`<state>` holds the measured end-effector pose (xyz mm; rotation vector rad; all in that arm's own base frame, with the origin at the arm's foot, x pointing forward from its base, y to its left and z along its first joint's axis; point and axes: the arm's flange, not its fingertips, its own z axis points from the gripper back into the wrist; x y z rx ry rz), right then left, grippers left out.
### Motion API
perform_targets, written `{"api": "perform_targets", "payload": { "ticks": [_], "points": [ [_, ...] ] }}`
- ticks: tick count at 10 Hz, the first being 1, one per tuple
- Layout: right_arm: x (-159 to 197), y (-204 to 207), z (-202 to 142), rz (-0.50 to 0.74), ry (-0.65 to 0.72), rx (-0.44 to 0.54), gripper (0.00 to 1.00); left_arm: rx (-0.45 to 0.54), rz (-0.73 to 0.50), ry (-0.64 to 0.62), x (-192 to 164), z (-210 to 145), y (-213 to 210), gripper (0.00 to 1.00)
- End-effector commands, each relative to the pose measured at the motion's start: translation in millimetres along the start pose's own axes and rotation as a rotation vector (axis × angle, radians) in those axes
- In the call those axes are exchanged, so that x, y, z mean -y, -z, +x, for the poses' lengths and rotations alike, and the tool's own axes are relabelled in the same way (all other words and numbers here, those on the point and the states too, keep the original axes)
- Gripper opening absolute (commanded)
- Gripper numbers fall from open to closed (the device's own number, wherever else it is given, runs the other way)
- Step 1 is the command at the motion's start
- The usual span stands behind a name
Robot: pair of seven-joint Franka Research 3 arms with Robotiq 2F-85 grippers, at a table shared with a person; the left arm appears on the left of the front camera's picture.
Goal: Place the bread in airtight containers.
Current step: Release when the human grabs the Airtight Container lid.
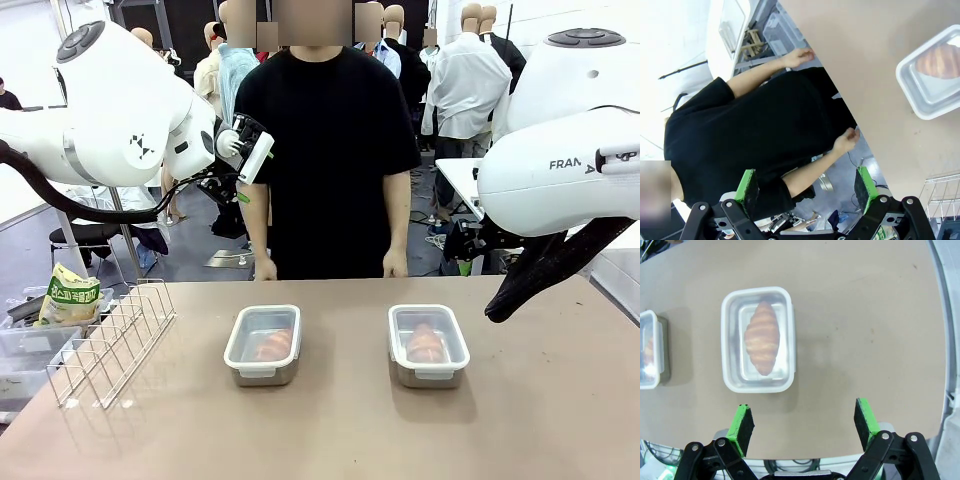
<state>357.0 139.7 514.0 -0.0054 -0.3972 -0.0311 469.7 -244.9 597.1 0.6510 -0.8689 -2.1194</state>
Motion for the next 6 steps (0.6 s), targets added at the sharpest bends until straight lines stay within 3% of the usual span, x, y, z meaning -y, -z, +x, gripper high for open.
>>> {"api": "perform_targets", "payload": {
  "ticks": [1, 6],
  "points": [
    [0.7, -0.5, 0.6, 0.005, -0.002, -0.001, 1.00, -0.001, 0.003, 0.001, -0.9, 0.0, -1.1, 1.00],
    [0.7, -0.5, 0.6, 0.005, -0.002, -0.001, 1.00, -0.001, 0.003, 0.001, -0.9, 0.0, -1.1, 1.00]
  ]
}}
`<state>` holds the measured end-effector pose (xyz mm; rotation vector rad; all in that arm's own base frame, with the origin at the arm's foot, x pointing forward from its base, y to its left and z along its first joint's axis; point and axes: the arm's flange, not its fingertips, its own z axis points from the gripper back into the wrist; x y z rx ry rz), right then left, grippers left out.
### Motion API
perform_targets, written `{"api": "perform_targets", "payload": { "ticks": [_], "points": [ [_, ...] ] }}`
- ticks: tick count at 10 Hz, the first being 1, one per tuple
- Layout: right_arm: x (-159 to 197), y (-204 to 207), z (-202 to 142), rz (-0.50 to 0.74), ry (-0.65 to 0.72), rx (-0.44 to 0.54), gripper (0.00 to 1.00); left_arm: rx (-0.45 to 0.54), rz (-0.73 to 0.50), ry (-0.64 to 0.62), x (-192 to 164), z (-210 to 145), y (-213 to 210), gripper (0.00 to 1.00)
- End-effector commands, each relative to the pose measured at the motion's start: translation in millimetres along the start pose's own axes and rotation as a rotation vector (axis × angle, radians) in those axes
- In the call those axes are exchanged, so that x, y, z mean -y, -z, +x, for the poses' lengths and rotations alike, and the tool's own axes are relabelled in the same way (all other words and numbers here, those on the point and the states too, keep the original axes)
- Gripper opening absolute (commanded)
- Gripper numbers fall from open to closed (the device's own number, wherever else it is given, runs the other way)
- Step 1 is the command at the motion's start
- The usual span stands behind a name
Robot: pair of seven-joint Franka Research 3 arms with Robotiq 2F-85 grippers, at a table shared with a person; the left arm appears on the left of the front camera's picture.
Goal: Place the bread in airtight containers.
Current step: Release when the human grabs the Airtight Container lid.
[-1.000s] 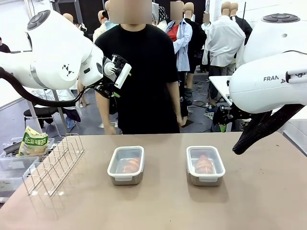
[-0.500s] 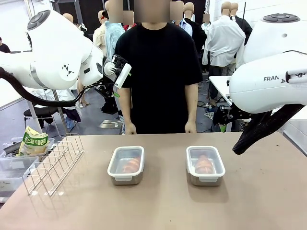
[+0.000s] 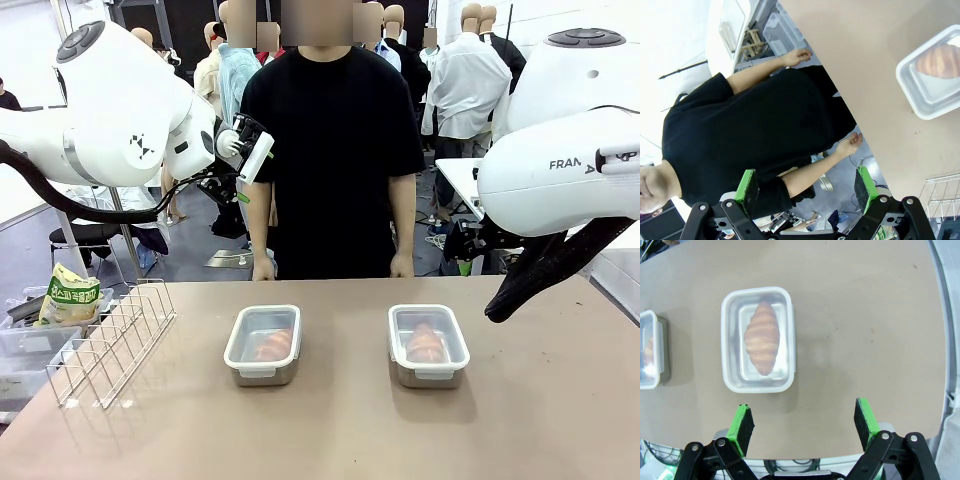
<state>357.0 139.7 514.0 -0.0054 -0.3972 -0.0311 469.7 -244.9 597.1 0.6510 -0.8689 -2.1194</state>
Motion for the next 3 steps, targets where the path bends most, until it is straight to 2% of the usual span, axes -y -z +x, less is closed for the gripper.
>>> {"api": "perform_targets", "payload": {
  "ticks": [1, 3],
  "points": [
    [0.7, -0.5, 0.6, 0.005, -0.002, -0.001, 1.00, -0.001, 0.003, 0.001, -0.9, 0.0, -1.1, 1.00],
    [0.7, -0.5, 0.6, 0.005, -0.002, -0.001, 1.00, -0.001, 0.003, 0.001, -0.9, 0.0, -1.1, 1.00]
  ]
}}
